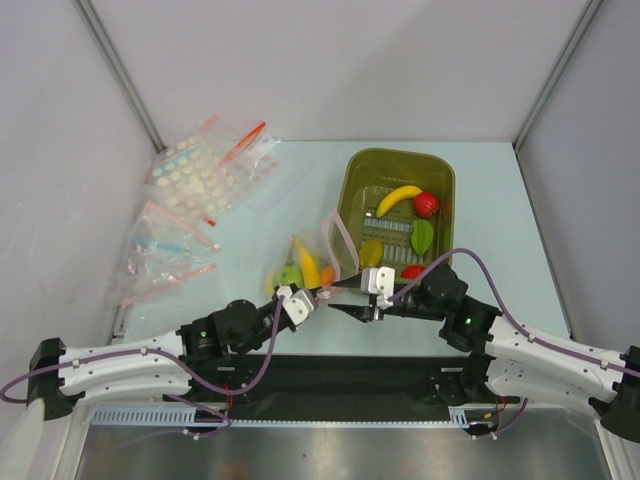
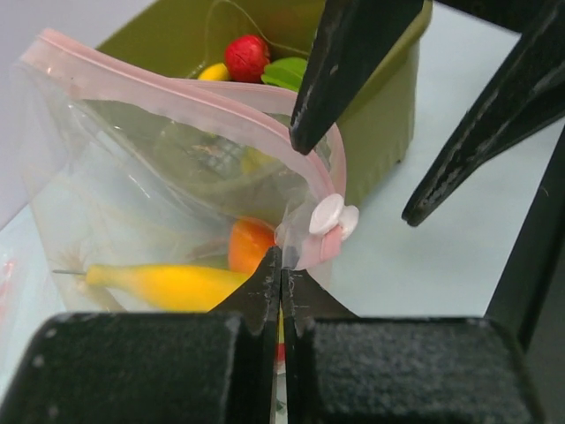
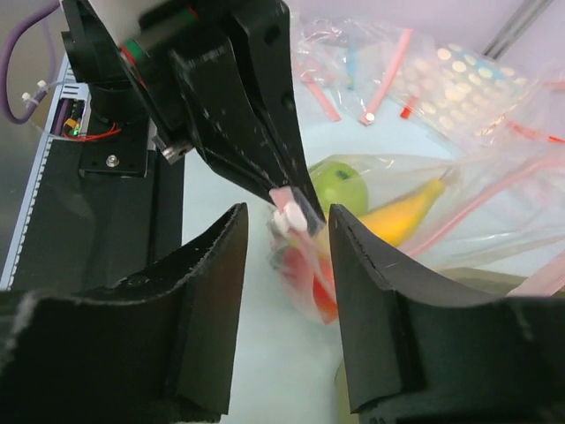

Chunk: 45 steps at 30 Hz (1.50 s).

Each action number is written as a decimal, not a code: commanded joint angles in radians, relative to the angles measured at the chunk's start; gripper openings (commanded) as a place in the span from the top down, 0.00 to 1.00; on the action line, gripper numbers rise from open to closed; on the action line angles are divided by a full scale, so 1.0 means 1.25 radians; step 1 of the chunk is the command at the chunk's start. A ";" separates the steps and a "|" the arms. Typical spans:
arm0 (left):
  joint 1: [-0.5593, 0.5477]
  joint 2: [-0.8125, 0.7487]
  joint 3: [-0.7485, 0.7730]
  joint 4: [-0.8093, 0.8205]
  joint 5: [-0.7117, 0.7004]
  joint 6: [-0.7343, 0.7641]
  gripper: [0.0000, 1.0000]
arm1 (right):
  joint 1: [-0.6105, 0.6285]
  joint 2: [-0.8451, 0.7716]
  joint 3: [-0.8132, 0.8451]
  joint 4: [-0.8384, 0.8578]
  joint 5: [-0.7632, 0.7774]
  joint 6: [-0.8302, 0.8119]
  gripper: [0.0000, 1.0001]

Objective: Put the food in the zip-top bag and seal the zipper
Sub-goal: Zip the zipper food storage bag at the center of the board.

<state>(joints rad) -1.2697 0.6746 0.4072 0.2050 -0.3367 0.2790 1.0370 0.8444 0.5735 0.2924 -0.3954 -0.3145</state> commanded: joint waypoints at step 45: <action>-0.004 -0.039 0.030 -0.027 0.120 -0.007 1.00 | 0.128 0.004 0.033 -0.083 0.135 -0.281 0.49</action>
<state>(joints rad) -1.2697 0.6495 0.4118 0.1371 -0.1982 0.2790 1.1900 0.8459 0.5800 0.1841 -0.2188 -0.6449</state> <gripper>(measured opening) 0.005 0.505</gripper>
